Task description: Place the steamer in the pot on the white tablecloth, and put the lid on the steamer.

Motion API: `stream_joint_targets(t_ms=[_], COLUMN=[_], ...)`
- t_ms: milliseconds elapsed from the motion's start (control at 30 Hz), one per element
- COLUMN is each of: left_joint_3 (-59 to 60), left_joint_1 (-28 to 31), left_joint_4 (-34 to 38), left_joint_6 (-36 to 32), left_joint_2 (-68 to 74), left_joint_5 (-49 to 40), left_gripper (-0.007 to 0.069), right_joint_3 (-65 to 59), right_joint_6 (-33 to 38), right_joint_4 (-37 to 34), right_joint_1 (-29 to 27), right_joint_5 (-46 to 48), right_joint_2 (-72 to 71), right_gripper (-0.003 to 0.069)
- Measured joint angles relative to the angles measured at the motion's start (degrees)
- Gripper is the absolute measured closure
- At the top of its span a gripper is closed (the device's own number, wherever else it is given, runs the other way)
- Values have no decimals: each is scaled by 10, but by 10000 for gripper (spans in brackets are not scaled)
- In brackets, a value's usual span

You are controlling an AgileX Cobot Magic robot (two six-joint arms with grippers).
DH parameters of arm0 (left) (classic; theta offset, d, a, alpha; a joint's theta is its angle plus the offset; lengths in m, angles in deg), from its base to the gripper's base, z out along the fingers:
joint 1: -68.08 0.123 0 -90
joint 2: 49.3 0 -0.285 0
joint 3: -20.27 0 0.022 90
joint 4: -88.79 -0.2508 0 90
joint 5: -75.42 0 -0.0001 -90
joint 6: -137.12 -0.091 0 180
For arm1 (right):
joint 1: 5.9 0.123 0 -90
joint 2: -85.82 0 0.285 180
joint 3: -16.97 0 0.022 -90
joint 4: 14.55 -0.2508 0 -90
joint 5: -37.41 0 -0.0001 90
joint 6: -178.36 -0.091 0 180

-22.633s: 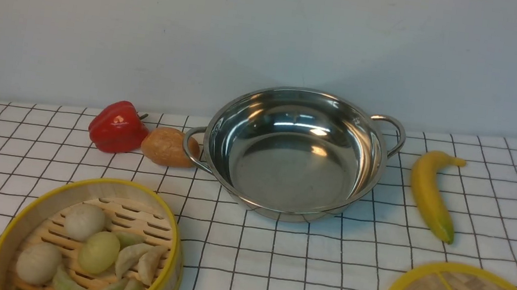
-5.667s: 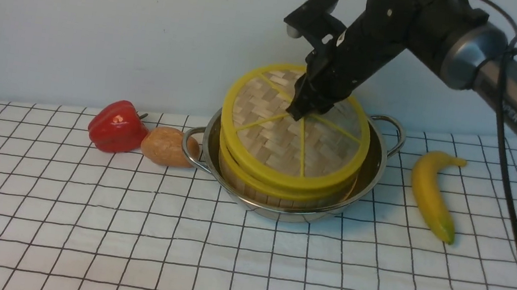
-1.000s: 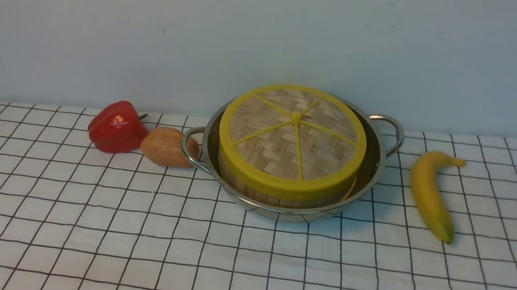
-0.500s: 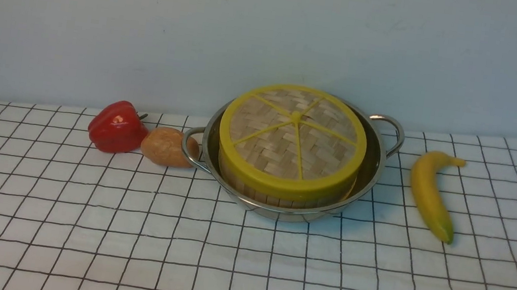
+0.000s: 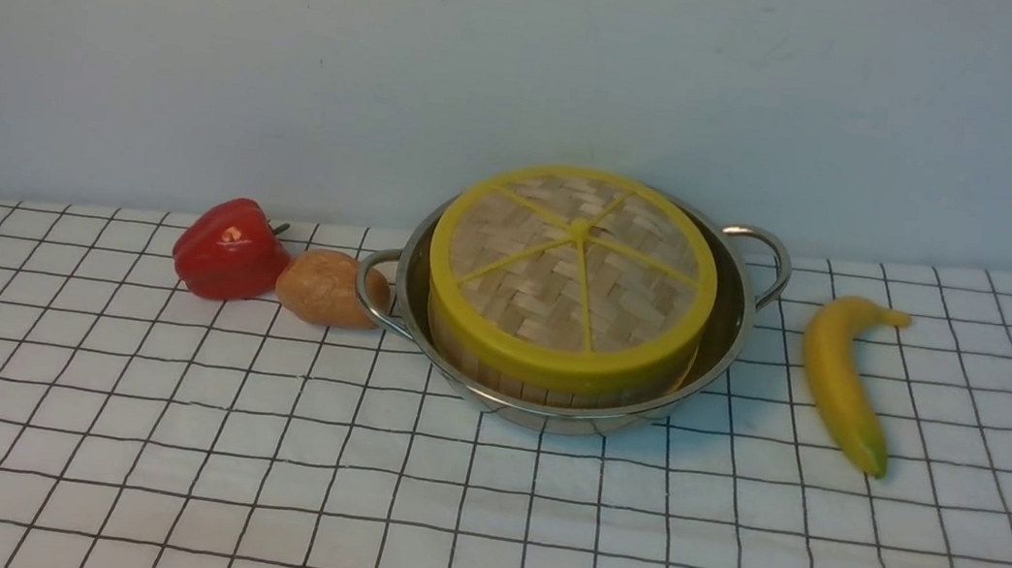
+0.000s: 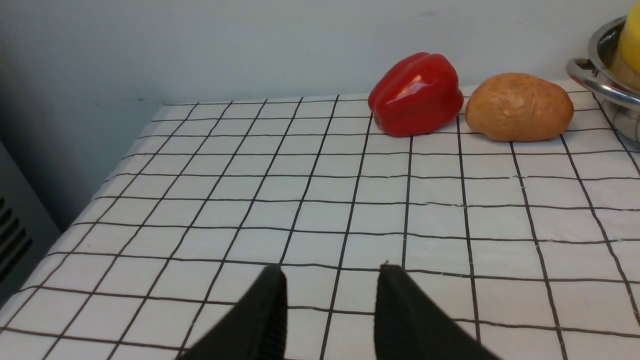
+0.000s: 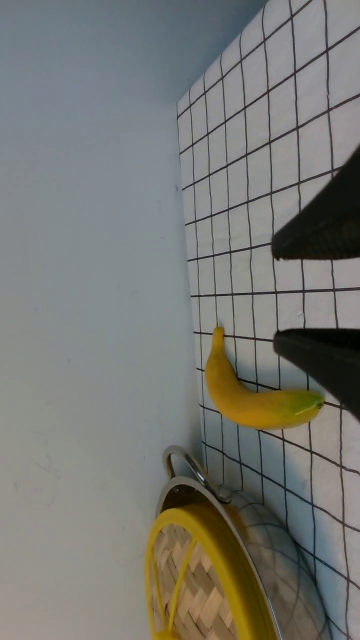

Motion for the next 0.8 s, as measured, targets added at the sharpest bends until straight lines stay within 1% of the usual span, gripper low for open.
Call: stream_joint_targets(t_ms=[233, 800], left_joint_3=[0, 0], left_joint_1=[0, 0], left_joint_4=[0, 0], left_joint_6=[0, 0], left_joint_2=[0, 0], left_joint_5=[0, 0], left_gripper=[382, 382], right_joint_3=[0, 0], right_joint_6=[-6, -17], right_joint_4=[-12, -14], right_joint_1=[0, 0], right_joint_5=[55, 59], right_joint_2=[0, 0], right_gripper=[419, 419])
